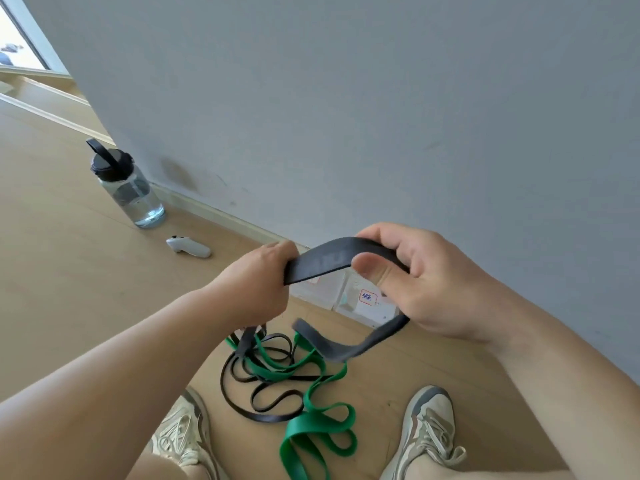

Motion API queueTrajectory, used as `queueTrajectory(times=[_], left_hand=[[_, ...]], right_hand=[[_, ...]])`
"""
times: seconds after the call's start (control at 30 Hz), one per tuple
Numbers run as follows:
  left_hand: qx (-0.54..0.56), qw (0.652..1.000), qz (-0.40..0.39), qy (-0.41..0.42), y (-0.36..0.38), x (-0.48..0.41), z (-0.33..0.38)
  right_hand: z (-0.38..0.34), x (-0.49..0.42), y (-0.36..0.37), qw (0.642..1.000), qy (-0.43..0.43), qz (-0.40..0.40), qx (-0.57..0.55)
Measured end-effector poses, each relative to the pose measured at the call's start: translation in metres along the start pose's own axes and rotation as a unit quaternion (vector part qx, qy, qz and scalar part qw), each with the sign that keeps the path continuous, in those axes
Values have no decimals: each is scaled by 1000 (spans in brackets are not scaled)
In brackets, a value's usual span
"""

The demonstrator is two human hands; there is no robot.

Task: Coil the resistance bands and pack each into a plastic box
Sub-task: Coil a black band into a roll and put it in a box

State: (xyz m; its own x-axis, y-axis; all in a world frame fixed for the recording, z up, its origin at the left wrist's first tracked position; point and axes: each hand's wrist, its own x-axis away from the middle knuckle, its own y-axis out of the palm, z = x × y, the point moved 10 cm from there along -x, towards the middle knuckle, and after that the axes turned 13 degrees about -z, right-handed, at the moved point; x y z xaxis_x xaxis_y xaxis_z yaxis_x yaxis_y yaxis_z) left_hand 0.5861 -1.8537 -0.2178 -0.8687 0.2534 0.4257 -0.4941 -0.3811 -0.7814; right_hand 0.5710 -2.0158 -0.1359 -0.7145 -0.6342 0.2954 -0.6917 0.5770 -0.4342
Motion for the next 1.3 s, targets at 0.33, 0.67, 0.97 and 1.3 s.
queueTrajectory(times=[0.33,0.67,0.97,1.3], left_hand=[[110,990,17,89,-18,23,41],[132,982,47,125,-25,24,57],[171,979,-5,113,-22,24,39],[286,941,19,182,-33,45,69]], right_hand=[[90,11,8,953,228,-147,134],[26,-7,8,999,0,11,35],[49,-8,-16,993,70,32,90],[20,-7,7,1000,6,-6,15]])
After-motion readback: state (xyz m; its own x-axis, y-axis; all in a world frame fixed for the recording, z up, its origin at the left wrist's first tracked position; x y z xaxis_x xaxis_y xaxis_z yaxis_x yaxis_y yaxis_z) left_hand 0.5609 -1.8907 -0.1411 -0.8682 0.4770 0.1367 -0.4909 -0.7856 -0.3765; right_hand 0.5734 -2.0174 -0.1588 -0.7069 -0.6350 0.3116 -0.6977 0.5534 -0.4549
